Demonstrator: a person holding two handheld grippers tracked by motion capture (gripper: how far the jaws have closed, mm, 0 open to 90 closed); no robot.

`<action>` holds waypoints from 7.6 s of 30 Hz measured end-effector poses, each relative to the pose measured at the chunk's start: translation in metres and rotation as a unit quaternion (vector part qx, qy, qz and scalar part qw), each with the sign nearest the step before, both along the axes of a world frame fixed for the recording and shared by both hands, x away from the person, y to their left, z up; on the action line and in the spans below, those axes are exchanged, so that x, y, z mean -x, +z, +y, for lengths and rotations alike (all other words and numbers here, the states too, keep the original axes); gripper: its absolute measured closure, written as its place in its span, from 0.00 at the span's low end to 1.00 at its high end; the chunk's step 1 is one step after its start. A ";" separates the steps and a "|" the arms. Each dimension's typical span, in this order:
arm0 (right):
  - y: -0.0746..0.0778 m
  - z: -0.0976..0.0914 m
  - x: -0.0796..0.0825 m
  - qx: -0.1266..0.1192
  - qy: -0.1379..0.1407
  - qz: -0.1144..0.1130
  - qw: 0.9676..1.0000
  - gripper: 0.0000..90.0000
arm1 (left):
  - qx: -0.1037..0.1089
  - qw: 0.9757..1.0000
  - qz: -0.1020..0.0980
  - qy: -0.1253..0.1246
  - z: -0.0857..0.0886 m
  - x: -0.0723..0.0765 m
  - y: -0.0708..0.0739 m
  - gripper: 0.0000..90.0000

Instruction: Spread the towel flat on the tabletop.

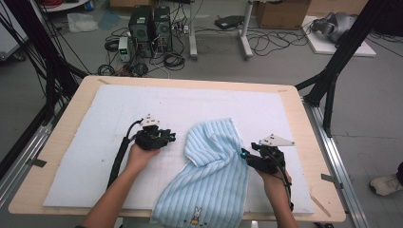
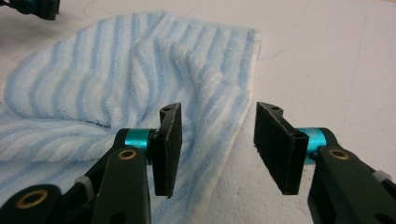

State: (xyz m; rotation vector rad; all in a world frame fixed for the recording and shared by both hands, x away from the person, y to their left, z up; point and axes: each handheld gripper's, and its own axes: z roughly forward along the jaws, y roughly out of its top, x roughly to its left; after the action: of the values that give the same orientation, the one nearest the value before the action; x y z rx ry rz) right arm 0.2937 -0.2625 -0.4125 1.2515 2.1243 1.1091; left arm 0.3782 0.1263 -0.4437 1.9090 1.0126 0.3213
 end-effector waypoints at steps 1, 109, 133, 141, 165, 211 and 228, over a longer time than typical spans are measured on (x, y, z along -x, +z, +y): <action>0.000 0.000 0.000 0.000 -0.001 -0.001 1.000 0.57 | -0.001 1.000 0.005 -0.002 -0.004 -0.002 0.000 0.77; -0.032 0.085 -0.134 0.024 0.032 0.083 0.996 0.52 | 0.061 0.995 -0.069 0.036 0.078 0.026 0.008 0.23; -0.003 0.040 -0.144 -0.002 -0.123 0.007 0.992 0.58 | 0.059 0.996 -0.063 0.034 0.077 0.027 0.003 0.25; 0.014 0.023 -0.102 -0.003 -0.067 -0.021 0.998 0.58 | 0.045 0.997 -0.059 0.032 0.074 0.027 0.001 0.27; 0.002 0.000 -0.030 -0.007 0.006 -0.022 1.000 0.60 | 0.091 0.996 -0.020 0.001 0.034 -0.013 0.018 0.35; 0.001 0.002 -0.027 -0.048 0.027 -0.013 0.998 0.56 | -0.111 0.988 -0.041 0.104 0.004 -0.089 -0.002 0.96; -0.004 0.012 -0.061 -0.045 0.007 -0.008 0.999 0.56 | 0.008 0.994 -0.041 0.101 0.039 -0.062 0.009 0.33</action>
State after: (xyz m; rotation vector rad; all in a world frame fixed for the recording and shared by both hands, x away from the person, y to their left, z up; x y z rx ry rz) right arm 0.3548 -0.2509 -0.4168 1.2655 2.0952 1.2292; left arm 0.4406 0.1656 -0.4352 1.7675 1.1514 0.5008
